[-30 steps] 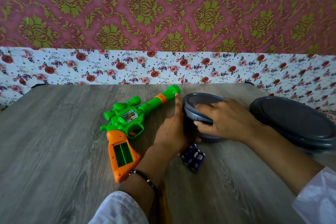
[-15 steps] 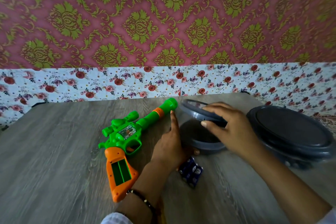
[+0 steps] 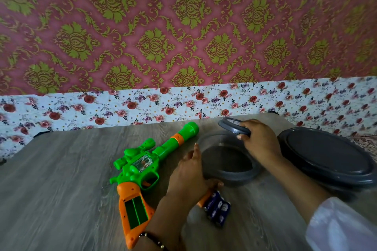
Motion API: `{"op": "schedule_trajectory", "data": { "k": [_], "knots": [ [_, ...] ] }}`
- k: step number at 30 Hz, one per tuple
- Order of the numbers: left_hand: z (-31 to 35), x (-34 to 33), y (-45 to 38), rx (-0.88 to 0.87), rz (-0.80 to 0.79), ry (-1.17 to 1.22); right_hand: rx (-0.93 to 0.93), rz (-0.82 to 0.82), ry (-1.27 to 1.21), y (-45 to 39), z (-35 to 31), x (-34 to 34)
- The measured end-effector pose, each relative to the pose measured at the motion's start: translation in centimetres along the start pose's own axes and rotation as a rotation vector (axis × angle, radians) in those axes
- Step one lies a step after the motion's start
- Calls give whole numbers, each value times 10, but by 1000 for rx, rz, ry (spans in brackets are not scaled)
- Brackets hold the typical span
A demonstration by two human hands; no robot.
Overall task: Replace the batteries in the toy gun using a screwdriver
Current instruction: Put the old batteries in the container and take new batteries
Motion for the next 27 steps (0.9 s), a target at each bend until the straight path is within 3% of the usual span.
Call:
{"op": "schedule_trajectory", "data": {
  "k": [8, 11, 15, 17, 23, 27],
  "knots": [
    [-3, 1, 0, -5, 2, -52, -49, -99, 13, -6, -1, -2],
    [-5, 7, 0, -26, 5, -68, 15, -48, 26, 12, -14, 10],
    [-5, 22, 0, -51, 70, -103, 220, 133, -201, 66, -56, 23],
    [-4, 30, 0, -73, 121, -121, 321, 149, -239, 86, -73, 27],
    [8, 34, 20, -209, 96, -212, 272, -191, -234, 111, -82, 26],
    [16, 40, 25, -247, 86, -174, 193, -267, -209, 114, -82, 33]
  ]
}}
Point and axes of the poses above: each hand's wrist, its own y-axis away from the middle knuckle, its own x-axis out of the back of the hand, z = x × y, the point moved 1 cm from there along -y, towards the middle knuckle, and after that the axes turned 15 degrees about x, right-handed, at the moved point
